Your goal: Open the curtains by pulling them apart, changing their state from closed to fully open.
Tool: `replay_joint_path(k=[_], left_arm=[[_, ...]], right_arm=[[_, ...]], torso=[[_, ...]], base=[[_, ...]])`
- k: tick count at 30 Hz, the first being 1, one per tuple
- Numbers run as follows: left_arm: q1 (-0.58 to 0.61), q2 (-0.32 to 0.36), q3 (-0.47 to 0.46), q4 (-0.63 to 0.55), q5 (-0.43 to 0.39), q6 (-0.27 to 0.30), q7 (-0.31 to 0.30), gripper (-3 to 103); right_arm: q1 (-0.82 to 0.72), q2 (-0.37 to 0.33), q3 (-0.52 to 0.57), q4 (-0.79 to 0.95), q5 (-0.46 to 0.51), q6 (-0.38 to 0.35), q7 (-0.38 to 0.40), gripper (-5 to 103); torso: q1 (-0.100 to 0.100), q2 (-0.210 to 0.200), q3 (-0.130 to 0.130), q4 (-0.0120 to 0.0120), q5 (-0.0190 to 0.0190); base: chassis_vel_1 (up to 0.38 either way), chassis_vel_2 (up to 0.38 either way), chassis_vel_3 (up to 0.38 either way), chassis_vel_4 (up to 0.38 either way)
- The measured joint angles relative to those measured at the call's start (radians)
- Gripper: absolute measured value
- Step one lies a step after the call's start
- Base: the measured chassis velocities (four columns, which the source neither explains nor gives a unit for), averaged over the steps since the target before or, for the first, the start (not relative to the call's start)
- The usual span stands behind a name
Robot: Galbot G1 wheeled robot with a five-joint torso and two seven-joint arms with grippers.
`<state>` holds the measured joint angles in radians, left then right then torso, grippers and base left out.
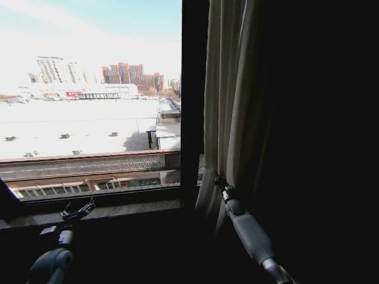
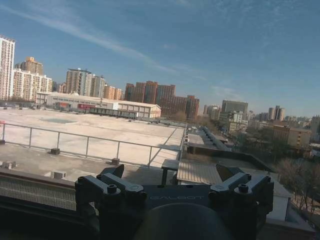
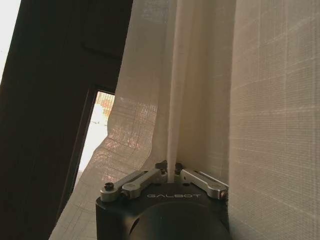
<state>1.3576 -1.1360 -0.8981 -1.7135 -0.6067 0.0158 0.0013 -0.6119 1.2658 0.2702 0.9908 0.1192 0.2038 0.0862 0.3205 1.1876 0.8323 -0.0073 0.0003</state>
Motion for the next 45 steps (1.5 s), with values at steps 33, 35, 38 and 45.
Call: replay_joint_path(k=[33, 35, 38, 45], left_arm=[[0.0, 0.0, 0.0, 0.0, 0.0, 0.0, 0.0, 100], [0.0, 0.0, 0.0, 0.0, 0.0, 0.0, 0.0, 100], [0.0, 0.0, 0.0, 0.0, 0.0, 0.0, 0.0, 100], [0.0, 0.0, 0.0, 0.0, 0.0, 0.0, 0.0, 100]], right_arm=[[-0.117, -0.089, -0.004, 0.202, 0.031, -0.095, 0.137, 22], [-0.129, -0.092, -0.011, 0.221, 0.051, -0.093, 0.115, 27], [-0.173, -0.109, -0.023, 0.273, 0.113, -0.073, 0.042, 38], [-0.266, -0.135, -0.024, 0.376, 0.17, -0.07, 0.014, 60]], torso=[[0.0, 0.0, 0.0, 0.0, -0.0002], [0.0, 0.0, 0.0, 0.0, -0.0002], [0.0, 0.0, 0.0, 0.0, -0.0003], [0.0, 0.0, 0.0, -0.0003, -0.0002]], base=[[0.0, 0.0, 0.0, 0.0], [0.0, 0.0, 0.0, 0.0], [0.0, 0.0, 0.0, 0.0], [0.0, 0.0, 0.0, 0.0]])
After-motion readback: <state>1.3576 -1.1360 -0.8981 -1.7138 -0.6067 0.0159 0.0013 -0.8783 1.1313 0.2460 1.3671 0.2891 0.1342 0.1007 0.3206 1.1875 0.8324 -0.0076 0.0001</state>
